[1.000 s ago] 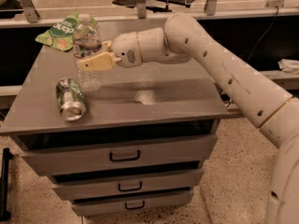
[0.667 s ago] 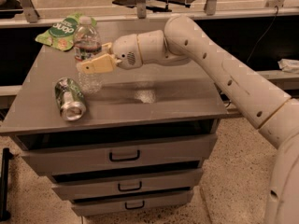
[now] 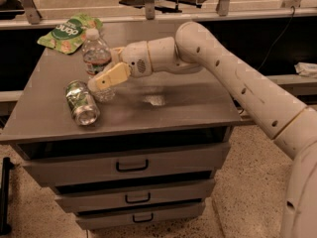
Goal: Move water bottle near green can
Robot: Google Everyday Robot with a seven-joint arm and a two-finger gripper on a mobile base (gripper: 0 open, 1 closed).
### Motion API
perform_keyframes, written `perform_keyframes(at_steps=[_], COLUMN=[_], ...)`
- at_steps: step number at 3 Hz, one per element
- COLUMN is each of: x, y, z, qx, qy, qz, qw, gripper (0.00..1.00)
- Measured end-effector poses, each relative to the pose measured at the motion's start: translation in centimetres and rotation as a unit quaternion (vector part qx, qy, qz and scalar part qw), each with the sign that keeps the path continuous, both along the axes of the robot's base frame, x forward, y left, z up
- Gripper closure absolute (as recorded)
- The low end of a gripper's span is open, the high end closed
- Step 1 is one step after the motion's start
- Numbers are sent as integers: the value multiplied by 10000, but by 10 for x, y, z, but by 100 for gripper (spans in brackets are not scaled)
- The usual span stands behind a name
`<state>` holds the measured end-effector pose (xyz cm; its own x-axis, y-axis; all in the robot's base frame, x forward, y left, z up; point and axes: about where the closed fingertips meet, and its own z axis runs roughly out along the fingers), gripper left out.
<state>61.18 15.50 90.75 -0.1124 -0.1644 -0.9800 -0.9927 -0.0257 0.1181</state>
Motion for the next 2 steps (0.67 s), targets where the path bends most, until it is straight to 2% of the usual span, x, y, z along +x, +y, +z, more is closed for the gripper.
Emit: perform_keyframes(at_steps=[2], x=[8], y=[-10], z=[4], qx=[-9], qy=[-94], qz=[-80], qw=[9999], gripper=[0])
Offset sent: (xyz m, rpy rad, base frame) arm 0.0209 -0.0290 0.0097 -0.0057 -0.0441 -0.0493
